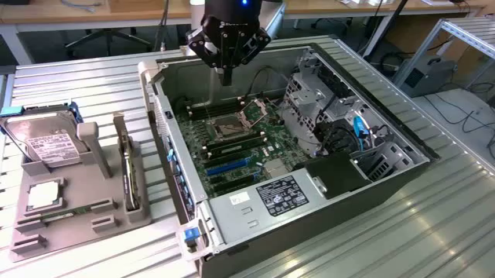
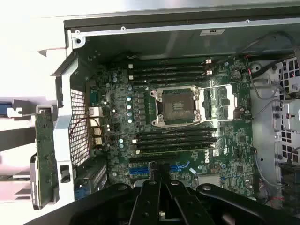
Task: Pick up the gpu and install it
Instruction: 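Reach for the gpu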
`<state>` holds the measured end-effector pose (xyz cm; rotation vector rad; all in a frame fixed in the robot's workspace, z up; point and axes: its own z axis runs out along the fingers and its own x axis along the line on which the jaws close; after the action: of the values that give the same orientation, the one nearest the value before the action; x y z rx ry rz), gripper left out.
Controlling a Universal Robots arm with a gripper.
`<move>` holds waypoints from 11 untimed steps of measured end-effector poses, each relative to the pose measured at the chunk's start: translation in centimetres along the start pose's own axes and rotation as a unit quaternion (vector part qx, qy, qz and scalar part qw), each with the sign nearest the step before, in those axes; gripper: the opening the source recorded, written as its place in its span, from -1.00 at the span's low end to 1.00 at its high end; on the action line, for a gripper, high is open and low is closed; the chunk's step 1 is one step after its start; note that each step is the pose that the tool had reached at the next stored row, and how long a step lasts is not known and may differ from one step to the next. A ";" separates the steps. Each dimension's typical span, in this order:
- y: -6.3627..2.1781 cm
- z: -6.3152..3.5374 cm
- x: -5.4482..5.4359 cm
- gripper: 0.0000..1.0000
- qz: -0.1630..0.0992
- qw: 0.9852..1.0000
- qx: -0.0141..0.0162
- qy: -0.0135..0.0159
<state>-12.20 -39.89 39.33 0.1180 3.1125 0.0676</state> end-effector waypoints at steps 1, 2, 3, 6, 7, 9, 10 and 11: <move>0.00 0.00 0.0 -0.79 0.000 1.000 0.000 0.000; -0.01 0.00 0.1 -0.79 0.000 1.000 0.000 0.000; -0.01 -0.01 0.1 -0.79 0.000 1.000 0.000 0.000; -0.03 -0.01 0.4 -0.79 0.000 1.000 0.000 0.000; -0.03 -0.01 0.4 -0.79 0.000 1.000 0.000 0.000; -0.04 -0.01 0.5 -0.79 0.000 1.000 0.000 0.000; -0.04 -0.02 0.5 -0.79 0.000 1.000 0.000 0.000; -0.04 -0.02 0.5 -0.79 0.000 1.000 0.000 0.000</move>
<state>-12.74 -39.89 39.33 0.1180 3.1125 0.0677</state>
